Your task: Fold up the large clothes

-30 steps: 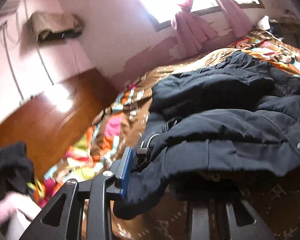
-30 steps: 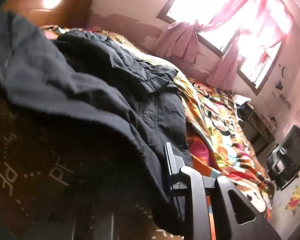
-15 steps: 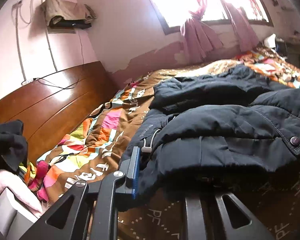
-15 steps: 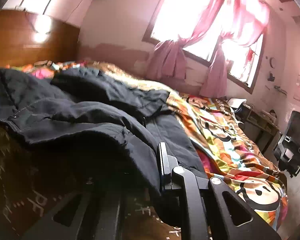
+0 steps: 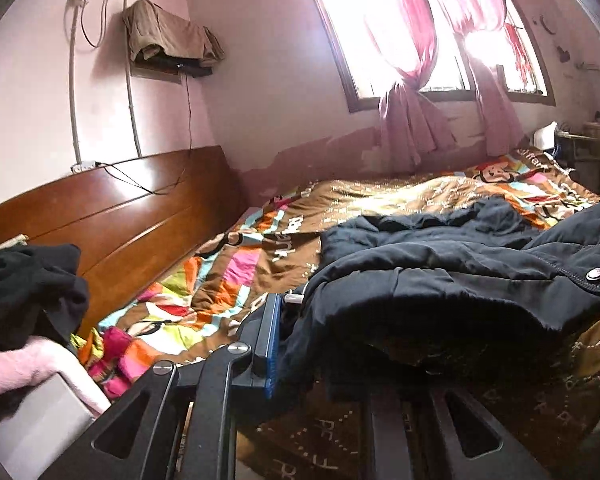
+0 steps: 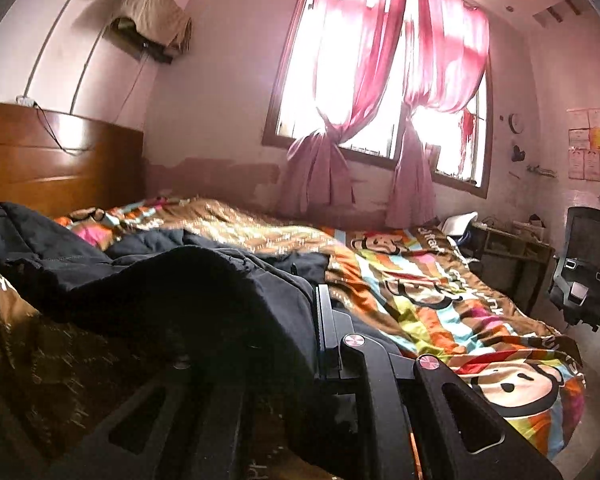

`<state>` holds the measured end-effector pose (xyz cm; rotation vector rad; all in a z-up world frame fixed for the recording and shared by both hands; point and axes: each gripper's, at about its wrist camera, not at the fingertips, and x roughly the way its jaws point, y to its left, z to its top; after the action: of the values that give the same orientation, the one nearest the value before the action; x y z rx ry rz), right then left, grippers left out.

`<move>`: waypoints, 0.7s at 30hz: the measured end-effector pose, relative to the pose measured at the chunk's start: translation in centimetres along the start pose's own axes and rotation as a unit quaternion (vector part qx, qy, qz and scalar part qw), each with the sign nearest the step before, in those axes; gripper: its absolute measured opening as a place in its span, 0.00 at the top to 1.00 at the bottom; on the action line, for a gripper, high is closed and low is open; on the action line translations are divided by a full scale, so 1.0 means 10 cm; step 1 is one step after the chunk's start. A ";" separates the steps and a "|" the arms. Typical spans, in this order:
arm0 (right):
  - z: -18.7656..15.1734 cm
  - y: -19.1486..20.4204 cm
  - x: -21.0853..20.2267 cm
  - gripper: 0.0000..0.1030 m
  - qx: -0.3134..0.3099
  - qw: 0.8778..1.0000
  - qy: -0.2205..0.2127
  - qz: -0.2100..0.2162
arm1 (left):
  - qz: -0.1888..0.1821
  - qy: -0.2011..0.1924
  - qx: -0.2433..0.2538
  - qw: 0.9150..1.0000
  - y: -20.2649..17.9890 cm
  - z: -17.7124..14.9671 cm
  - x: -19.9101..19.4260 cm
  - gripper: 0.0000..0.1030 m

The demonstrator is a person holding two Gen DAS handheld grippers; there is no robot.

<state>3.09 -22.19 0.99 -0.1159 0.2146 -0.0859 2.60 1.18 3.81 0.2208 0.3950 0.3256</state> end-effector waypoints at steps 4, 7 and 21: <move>0.11 -0.06 -0.31 0.93 0.011 0.999 -0.035 0.000 | -0.004 -0.019 -0.010 1.000 0.14 0.14 -0.26 0.85; 0.25 -0.10 -0.53 0.94 0.014 0.998 -0.066 -0.001 | -0.015 -0.035 -0.024 0.999 0.25 0.27 -0.44 0.85; 0.67 -0.21 -0.80 0.94 0.026 0.994 -0.104 0.010 | -0.022 -0.055 -0.021 0.998 0.32 0.57 -0.52 0.85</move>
<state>-3.42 -22.80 9.38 -0.0707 0.0060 -0.0589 -0.48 1.51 11.60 0.1872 0.2830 0.2763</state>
